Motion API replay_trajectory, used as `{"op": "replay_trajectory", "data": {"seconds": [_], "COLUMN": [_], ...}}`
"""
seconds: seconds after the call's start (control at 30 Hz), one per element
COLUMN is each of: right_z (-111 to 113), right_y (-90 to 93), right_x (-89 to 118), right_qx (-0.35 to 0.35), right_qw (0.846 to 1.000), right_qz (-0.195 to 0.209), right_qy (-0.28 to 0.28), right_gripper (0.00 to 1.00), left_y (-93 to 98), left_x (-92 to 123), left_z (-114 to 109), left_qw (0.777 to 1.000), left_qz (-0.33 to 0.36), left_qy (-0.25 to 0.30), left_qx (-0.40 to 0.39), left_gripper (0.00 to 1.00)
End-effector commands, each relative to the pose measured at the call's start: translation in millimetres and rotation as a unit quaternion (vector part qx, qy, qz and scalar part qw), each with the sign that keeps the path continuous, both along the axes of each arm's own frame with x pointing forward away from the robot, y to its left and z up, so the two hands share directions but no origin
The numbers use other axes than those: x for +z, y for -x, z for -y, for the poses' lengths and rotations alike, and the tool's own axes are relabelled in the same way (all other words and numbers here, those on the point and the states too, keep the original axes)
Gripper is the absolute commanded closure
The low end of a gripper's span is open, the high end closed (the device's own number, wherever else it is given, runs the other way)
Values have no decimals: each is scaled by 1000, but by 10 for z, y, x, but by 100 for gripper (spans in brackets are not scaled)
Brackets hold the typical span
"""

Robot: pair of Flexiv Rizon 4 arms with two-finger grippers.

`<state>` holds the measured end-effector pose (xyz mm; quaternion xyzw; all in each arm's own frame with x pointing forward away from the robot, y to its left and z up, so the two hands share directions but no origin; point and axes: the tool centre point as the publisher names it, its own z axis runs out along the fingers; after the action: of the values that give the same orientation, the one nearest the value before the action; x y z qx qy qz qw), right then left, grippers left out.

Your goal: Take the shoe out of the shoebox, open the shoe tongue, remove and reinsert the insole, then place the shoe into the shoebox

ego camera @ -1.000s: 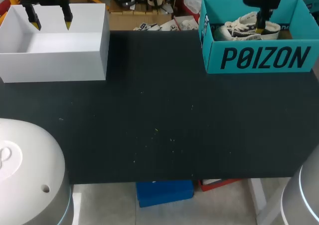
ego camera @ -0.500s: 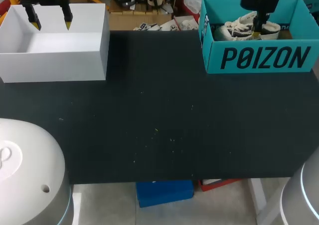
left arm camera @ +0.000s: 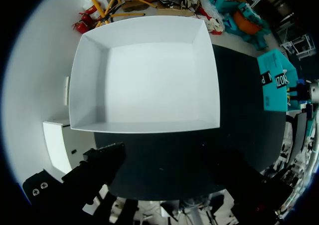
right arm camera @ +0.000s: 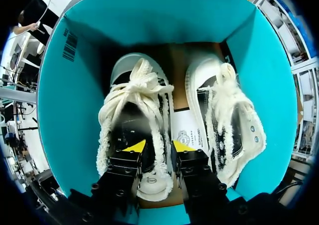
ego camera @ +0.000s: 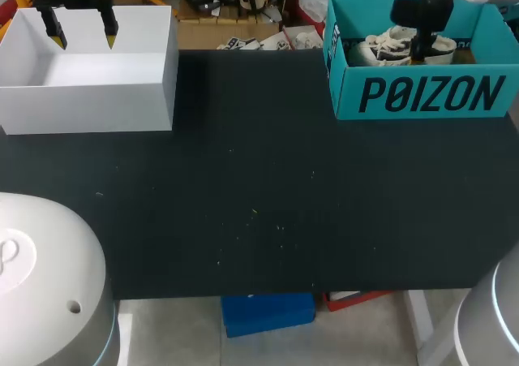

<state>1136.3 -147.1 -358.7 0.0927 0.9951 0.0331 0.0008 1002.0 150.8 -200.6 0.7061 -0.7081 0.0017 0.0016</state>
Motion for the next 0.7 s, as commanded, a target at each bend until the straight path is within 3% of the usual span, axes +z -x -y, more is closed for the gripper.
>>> {"op": "replay_trajectory", "data": {"seconds": [0.03, 0.47, 0.57, 0.6, 0.7], "right_z": [-17, -38, -33, -36, -45], "right_y": [-73, -79, -79, -78, -73], "right_x": [-160, -329, -349, -352, -356], "right_qx": [1, 9, 10, 11, 13], "right_qw": [1000, 1000, 1000, 1000, 1000], "right_qz": [-5, -18, -19, -20, -21], "right_qy": [-6, -7, -5, -5, -4], "right_gripper": [72, 75, 85, 100, 100], "left_y": [5, 5, 5, 5, 5], "left_x": [7, 7, 7, 7, 7], "left_z": [6, 6, 6, 6, 6], "left_qw": [1000, 1000, 1000, 1000, 1000], "left_qz": [-1, -1, -1, -1, -1], "left_qy": [-2, -2, -2, -2, -2], "left_qx": [1, 1, 1, 1, 1], "left_gripper": [0, 0, 0, 0, 0]}}
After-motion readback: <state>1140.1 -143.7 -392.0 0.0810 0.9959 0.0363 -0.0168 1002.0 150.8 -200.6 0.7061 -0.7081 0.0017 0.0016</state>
